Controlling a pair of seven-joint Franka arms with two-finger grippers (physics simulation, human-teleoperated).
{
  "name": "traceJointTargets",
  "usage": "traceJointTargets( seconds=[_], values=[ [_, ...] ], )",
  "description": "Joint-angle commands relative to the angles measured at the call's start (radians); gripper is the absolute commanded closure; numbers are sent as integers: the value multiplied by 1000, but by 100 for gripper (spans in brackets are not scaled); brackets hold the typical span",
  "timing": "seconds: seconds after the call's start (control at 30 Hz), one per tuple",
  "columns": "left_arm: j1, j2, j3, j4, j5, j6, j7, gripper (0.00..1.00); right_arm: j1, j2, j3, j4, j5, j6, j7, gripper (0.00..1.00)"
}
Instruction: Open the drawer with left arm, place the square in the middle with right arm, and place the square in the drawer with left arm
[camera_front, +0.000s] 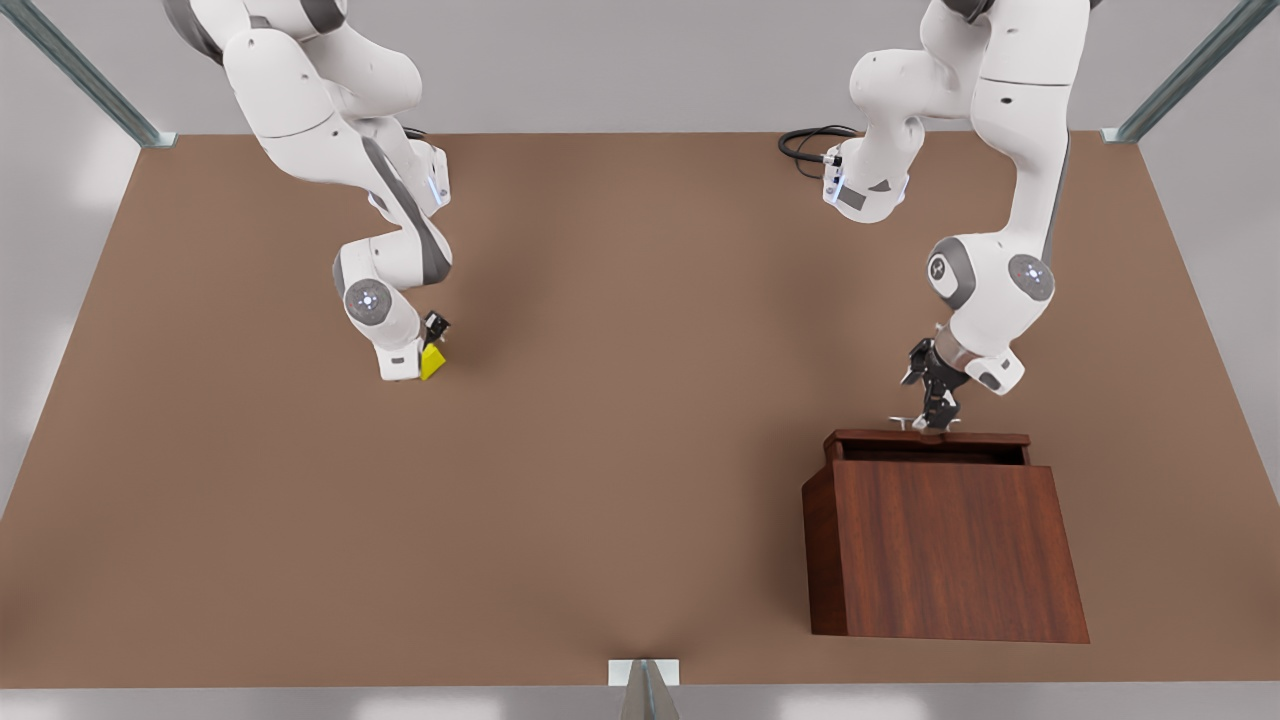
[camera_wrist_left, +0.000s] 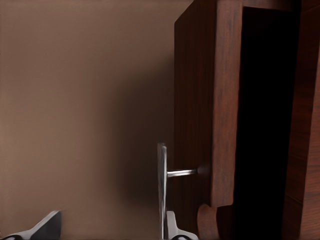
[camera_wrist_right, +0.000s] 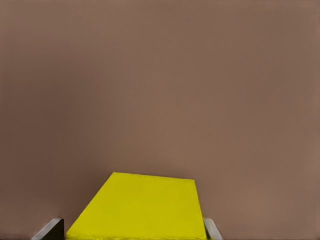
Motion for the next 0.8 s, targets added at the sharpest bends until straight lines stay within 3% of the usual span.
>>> traceJointTargets(
  seconds=[0.0, 0.07, 0.37, 0.43, 0.5, 0.7, 0.77],
  values=[
    [0, -2, 0, -1, 0, 0, 1, 0, 1, 0, 1, 0, -1, 0, 0, 22],
    [0, -18, 0, -22, 0, 0, 0, 0, 1, 0, 0, 0, 1, -2, 0, 37],
    [0, -47, 18, -60, 0, -2, 4, 0, -2, -18, 0, 14, 1, -23, 10, 40],
    [0, -51, 18, -62, 0, -3, 3, 0, -4, -61, 1, 69, 2, -107, 32, 40],
    [0, -68, 20, -85, 0, -2, 3, 0, 24, -54, 38, 166, 15, -140, 222, 40],
    [0, -123, 21, -139, 0, -15, 3, 0, 355, 228, 44, 619, 18, -193, 946, 37],
    [0, -146, 23, -142, 0, -34, 1, 0, 517, 392, 46, 922, 68, -308, 1259, 36]
  ],
)
